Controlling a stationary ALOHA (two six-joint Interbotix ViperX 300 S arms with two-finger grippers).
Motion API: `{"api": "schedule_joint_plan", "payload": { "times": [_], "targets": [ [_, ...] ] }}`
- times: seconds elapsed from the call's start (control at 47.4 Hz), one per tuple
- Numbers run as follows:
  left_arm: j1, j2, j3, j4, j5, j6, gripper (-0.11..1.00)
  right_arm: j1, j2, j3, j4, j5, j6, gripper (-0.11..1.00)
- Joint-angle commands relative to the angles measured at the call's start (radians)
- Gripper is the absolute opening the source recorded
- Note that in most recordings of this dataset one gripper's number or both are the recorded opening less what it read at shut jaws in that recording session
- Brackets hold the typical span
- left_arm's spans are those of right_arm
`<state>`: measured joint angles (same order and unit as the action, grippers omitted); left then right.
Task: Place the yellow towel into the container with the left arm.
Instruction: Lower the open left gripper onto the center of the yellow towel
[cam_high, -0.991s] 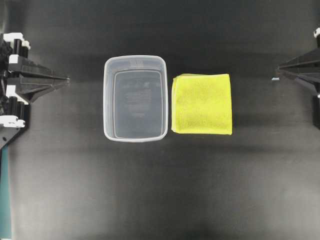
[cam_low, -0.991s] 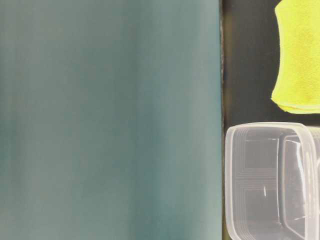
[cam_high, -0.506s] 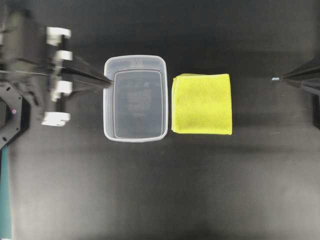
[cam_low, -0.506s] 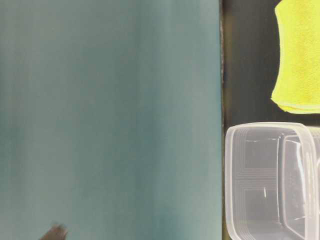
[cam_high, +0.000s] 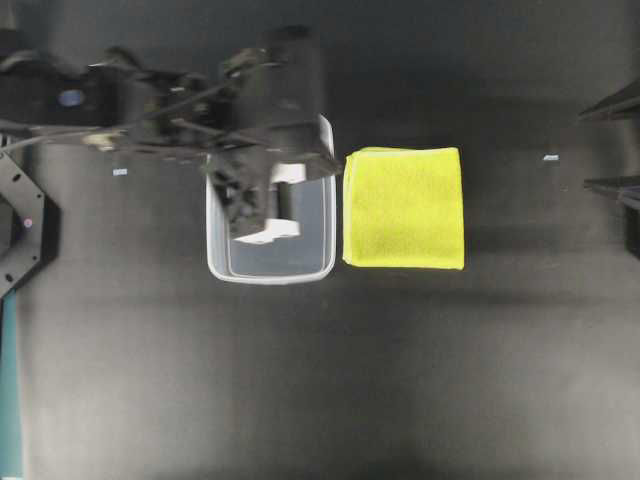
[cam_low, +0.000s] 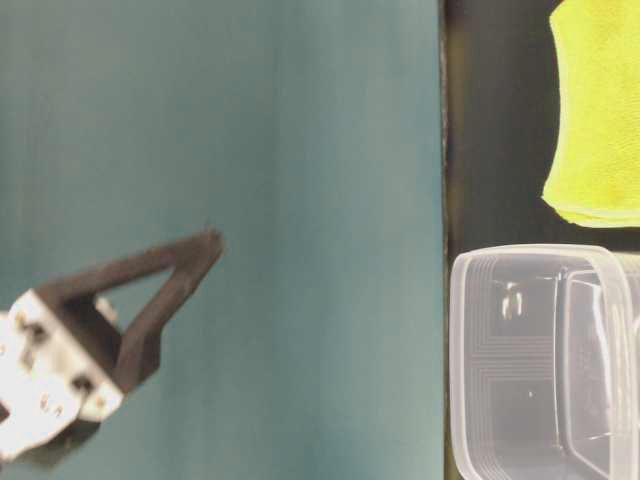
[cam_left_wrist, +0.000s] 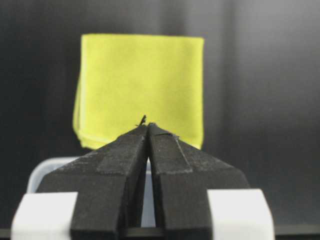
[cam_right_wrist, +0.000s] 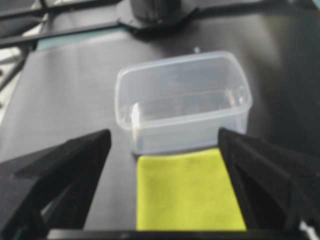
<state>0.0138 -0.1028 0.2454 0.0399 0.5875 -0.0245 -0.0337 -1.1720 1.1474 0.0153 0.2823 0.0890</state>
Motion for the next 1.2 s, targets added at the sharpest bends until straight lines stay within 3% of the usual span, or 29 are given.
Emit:
{"api": "schedule_joint_plan", "payload": {
  "times": [0.0,0.105,0.19,0.38,0.443,0.717,1.181],
  "targets": [
    [0.000,0.074,-0.107,0.005,0.075,0.028,0.01,-0.006,-0.011,-0.021,-0.003,-0.023,-0.018,0.82],
    [0.002,0.150,-0.184,0.005,0.138,0.054,0.06,-0.008,-0.046,-0.035,-0.003,-0.018,-0.037,0.81],
    [0.009,0.218,-0.247,0.005,0.178,0.060,0.26,-0.008,-0.075,-0.037,-0.003,-0.017,-0.041,0.81],
    [0.021,0.400,-0.405,0.005,0.291,0.069,0.82,-0.012,-0.109,-0.040,-0.003,-0.014,-0.041,0.81],
    [0.021,0.465,-0.463,0.005,0.344,0.077,0.90,-0.015,-0.110,-0.040,-0.003,-0.014,-0.041,0.81],
    [0.020,0.653,-0.561,0.005,0.373,0.126,0.90,-0.034,-0.114,-0.040,-0.005,-0.026,-0.046,0.81],
    [0.011,0.782,-0.551,0.005,0.327,0.135,0.90,-0.040,-0.115,-0.040,-0.003,-0.031,-0.043,0.81]
  ]
}}
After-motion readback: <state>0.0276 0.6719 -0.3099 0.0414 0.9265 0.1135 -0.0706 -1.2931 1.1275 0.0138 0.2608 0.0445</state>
